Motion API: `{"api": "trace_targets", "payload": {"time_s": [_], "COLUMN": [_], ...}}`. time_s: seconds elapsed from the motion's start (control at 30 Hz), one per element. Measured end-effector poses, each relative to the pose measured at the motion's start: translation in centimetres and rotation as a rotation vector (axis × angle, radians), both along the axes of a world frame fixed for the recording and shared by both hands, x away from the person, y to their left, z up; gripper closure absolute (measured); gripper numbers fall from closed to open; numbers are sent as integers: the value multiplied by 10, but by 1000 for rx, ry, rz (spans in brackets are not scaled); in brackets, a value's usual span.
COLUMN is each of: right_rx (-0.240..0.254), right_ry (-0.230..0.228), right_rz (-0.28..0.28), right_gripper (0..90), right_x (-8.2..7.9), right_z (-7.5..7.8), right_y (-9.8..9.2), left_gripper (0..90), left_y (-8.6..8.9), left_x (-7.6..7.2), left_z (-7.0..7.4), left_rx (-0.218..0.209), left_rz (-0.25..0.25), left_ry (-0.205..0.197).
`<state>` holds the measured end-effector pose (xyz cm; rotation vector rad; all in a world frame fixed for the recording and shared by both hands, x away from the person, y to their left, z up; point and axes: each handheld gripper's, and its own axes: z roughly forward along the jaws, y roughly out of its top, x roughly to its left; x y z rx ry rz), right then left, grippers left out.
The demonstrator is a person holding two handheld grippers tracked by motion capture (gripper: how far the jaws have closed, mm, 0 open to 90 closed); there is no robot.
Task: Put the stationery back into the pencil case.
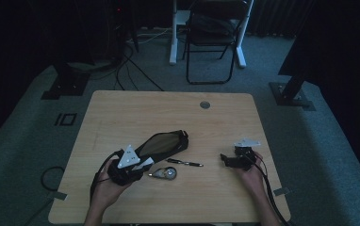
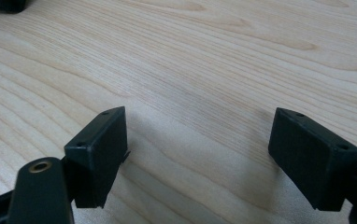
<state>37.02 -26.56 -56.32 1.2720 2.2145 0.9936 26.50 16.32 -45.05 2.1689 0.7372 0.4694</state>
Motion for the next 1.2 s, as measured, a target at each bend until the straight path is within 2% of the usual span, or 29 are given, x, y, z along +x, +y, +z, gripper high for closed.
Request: {"api": "trace_targets", "payload": {"time_s": [0.83, 1.2], "right_rx": [0, -2], "right_ry": [0, -1], "right_rz": [0, 4], "right_gripper": [197, 195], "right_x": [0, 1], "right_z": [0, 0], "right_y": [0, 0], "left_gripper": [711, 711], "left_y": [-1, -6], "left_x": [18, 29], "left_z": [8, 7], "left_rx": [-34, -28], "left_rz": [47, 81], "left_ry": [-37, -56]}}
